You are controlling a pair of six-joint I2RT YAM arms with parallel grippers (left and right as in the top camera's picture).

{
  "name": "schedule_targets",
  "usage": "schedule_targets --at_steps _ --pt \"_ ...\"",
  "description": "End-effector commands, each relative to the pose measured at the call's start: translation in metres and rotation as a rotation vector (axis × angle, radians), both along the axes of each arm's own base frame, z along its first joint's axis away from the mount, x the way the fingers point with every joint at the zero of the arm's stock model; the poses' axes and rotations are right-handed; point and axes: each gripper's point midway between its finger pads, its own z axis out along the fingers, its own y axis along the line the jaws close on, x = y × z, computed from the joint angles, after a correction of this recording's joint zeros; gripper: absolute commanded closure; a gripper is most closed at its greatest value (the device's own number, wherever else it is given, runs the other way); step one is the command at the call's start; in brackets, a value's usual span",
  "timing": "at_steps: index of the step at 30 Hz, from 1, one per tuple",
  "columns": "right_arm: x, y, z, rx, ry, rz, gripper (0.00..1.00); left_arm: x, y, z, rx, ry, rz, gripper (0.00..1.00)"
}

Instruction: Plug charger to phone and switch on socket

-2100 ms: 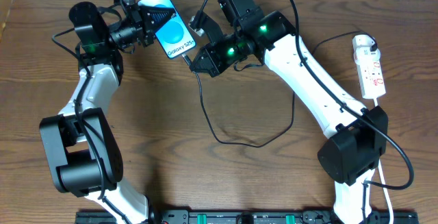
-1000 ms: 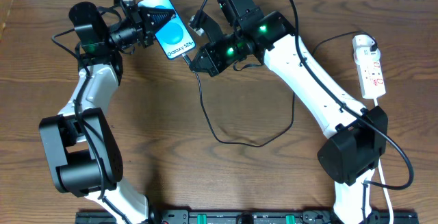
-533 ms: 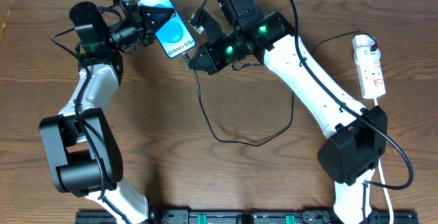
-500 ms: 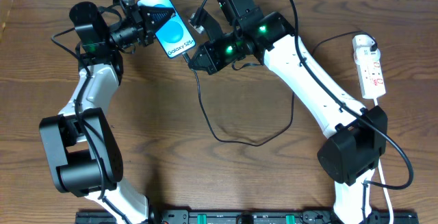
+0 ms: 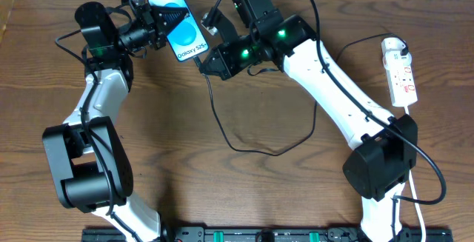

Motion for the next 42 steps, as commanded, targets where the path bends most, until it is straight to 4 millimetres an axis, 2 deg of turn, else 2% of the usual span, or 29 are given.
schedule_targets --at_steps 1,4,7,10,12,15,18,21,26,31,36,42 --pt "0.008 -0.001 0.025 0.04 -0.072 -0.019 0.99 -0.019 -0.02 0.007 -0.001 -0.031 -0.143 0.93" --pt "0.007 -0.004 0.022 0.022 -0.059 -0.027 0.97 -0.019 -0.02 0.006 -0.001 -0.031 -0.142 0.93" --pt "0.007 -0.012 0.015 -0.01 -0.034 -0.043 0.82 -0.019 -0.02 0.006 -0.001 -0.031 -0.143 0.93" --pt "0.008 -0.022 0.01 -0.034 -0.003 -0.056 0.75 -0.019 -0.02 0.006 0.0 -0.031 -0.143 0.93" --pt "0.011 -0.03 0.01 -0.04 0.0 -0.065 0.73 -0.019 -0.02 0.006 0.0 -0.031 -0.143 0.93" --pt "0.019 -0.047 0.015 -0.041 -0.007 -0.087 0.71 -0.019 -0.02 0.006 0.004 -0.041 -0.143 0.93" --pt "0.03 -0.071 0.027 -0.037 -0.028 -0.131 0.69 -0.019 -0.021 0.006 0.009 -0.052 -0.146 0.93" --pt "0.042 -0.1 0.039 -0.035 -0.061 -0.178 0.63 -0.022 -0.025 0.004 0.014 -0.061 -0.165 0.93" --pt "0.057 -0.139 0.04 -0.059 -0.039 -0.267 0.61 -0.029 -0.045 -0.015 0.034 -0.023 -0.212 0.93" --pt "0.063 -0.167 0.032 -0.099 -0.016 -0.317 0.61 -0.034 -0.069 -0.04 0.073 0.042 -0.226 0.93" --pt "0.064 -0.177 0.026 -0.143 -0.009 -0.339 0.61 -0.037 -0.093 -0.057 0.112 0.079 -0.233 0.93" --pt "0.063 -0.179 0.023 -0.162 -0.017 -0.334 0.6 -0.041 -0.116 -0.076 0.161 0.137 -0.23 0.93"
